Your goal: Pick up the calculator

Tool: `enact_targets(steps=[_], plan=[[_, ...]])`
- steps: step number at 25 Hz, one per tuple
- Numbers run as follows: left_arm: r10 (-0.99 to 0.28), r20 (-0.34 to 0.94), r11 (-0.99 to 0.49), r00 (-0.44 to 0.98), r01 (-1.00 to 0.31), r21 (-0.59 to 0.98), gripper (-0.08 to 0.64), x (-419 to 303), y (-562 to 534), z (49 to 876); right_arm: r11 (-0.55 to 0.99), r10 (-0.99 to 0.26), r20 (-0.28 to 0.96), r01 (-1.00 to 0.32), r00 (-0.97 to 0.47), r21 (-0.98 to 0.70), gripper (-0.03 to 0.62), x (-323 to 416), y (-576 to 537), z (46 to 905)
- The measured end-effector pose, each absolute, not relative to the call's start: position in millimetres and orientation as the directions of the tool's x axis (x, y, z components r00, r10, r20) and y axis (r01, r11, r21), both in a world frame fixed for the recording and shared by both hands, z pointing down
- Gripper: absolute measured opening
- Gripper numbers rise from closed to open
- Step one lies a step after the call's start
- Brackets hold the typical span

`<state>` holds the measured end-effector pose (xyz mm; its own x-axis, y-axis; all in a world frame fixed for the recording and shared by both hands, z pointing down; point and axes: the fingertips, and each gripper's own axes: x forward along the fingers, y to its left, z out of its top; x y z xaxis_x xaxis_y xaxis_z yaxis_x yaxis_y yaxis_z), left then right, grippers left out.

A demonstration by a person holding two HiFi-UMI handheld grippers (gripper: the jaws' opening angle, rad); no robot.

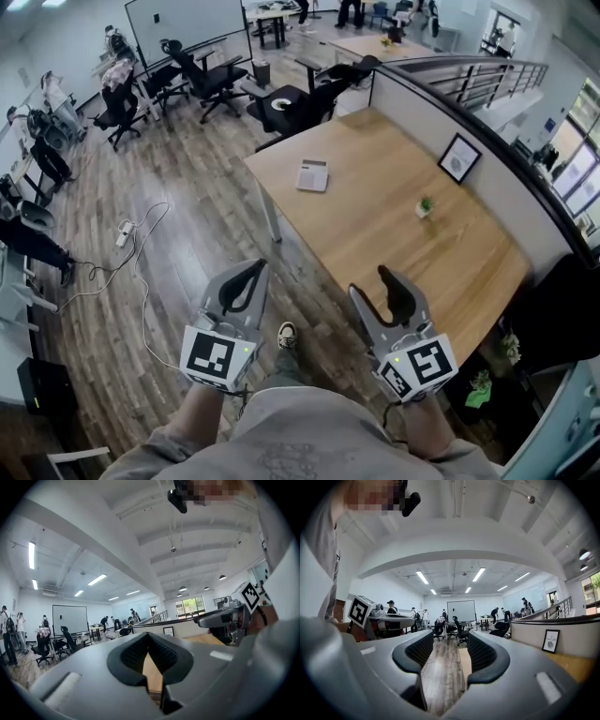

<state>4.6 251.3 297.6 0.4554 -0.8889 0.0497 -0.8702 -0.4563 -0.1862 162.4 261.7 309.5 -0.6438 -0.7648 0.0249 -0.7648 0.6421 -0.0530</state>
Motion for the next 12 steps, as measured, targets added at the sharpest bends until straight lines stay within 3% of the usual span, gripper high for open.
enact_targets(steps=[12], plan=[[-0.838,0.091,-0.545,0.538,-0.831,-0.107,0.002,-42,81,299,0.61,-0.78,0.124,-0.79,-0.613,-0.068,0.212,101,99,317]])
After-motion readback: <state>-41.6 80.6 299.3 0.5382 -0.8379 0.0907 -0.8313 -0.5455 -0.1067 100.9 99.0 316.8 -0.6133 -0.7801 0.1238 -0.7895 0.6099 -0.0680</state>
